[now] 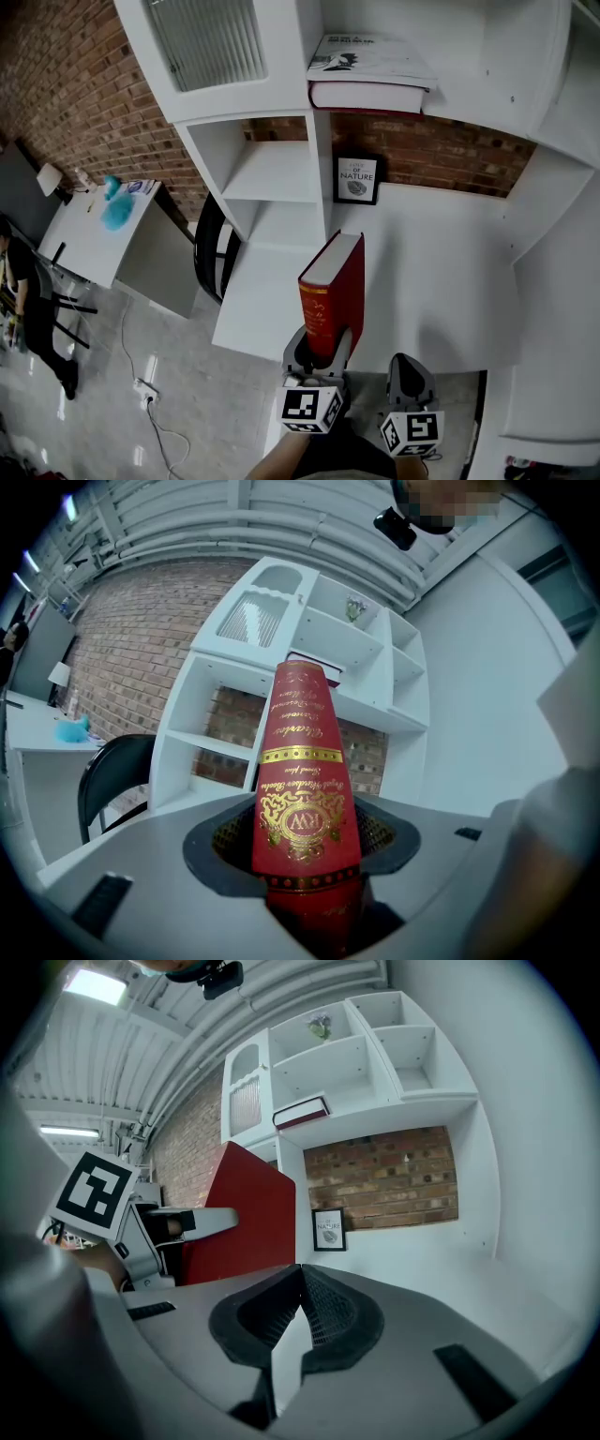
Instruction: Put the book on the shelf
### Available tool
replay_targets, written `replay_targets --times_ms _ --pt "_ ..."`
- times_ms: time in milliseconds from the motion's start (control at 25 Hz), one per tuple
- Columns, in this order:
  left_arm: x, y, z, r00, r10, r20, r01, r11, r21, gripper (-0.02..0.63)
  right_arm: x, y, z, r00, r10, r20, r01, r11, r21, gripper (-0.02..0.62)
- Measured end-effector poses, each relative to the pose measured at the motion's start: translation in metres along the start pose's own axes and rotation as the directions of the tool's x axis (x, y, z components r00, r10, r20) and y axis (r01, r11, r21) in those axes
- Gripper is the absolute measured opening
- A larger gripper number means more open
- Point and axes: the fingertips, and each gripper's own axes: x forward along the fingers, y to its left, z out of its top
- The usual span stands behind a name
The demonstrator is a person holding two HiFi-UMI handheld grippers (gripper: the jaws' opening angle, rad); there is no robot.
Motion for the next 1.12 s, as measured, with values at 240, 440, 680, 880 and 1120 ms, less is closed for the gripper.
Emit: replay_targets --times_ms 240,440,680,880,1120 --pt "0.048 0.012 -0.003 1.000 -0.031 -0.003 0.031 0.998 0.059 0.245 0.046 -0.015 0.014 0.999 -0.033 -0.003 0.033 0.999 0.007 0.015" --pt "0.084 0.025 -0.004 0.999 -0.043 -0.008 0.043 0.998 0.046 0.245 0.080 -0.027 0.018 0.999 -0.047 -0.003 0.047 0.999 0.006 0.015" --pt "0.123 0.031 -0.004 0.998 -0.065 -0.002 0.065 0.997 0.045 0.245 0.115 -0.040 0.025 0.998 -0.067 -0.010 0.067 0.998 0.011 0.015" --pt "0.150 0.037 -0.005 0.997 -0.077 0.002 0.077 0.994 0.072 0.245 0.138 -0.044 0.032 0.997 -0.072 -0.007 0.072 0.997 0.005 0.015" --pt "0.167 0.043 -0.007 0.997 -0.062 0.045 0.058 0.994 0.091 0.245 0.150 -0.047 0.030 0.997 -0.082 -0.012 0.082 0.997 0.016 0.015"
